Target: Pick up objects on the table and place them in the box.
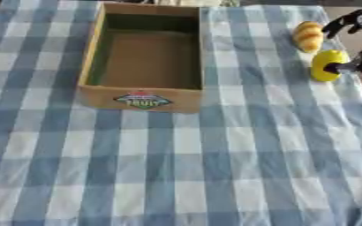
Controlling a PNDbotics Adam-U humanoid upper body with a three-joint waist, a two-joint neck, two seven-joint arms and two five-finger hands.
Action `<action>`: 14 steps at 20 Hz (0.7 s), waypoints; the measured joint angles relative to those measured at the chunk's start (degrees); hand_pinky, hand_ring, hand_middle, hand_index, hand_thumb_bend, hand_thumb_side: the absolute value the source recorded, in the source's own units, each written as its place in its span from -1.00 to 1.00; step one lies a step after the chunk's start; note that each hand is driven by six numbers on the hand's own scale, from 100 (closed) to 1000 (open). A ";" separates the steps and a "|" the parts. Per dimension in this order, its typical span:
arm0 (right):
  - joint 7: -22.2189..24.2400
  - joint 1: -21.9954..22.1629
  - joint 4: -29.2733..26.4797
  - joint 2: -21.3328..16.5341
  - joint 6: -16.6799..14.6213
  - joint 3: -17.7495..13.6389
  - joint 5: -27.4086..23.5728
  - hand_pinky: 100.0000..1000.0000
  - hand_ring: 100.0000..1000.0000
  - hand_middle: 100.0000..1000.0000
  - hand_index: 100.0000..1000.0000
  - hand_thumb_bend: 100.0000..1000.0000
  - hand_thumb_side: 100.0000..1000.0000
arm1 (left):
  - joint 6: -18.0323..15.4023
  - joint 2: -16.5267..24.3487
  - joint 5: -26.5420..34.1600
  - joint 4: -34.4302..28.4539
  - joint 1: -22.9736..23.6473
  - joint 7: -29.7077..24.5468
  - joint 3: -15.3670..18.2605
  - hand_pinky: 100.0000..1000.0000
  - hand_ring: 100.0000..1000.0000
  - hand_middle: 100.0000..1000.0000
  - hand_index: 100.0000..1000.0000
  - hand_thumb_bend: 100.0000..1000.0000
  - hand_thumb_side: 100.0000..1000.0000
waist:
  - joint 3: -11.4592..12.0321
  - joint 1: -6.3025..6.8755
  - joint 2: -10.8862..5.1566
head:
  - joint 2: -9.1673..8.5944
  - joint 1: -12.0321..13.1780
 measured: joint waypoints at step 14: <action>-2.65 -0.20 7.14 2.06 1.91 -0.77 5.35 0.74 0.90 0.58 0.80 -0.25 -0.47 | -0.03 -0.62 0.11 0.00 -0.01 -0.21 -0.02 0.40 0.38 0.24 0.36 -1.00 -0.13 | 0.09 0.69 0.90 | -0.29 -0.41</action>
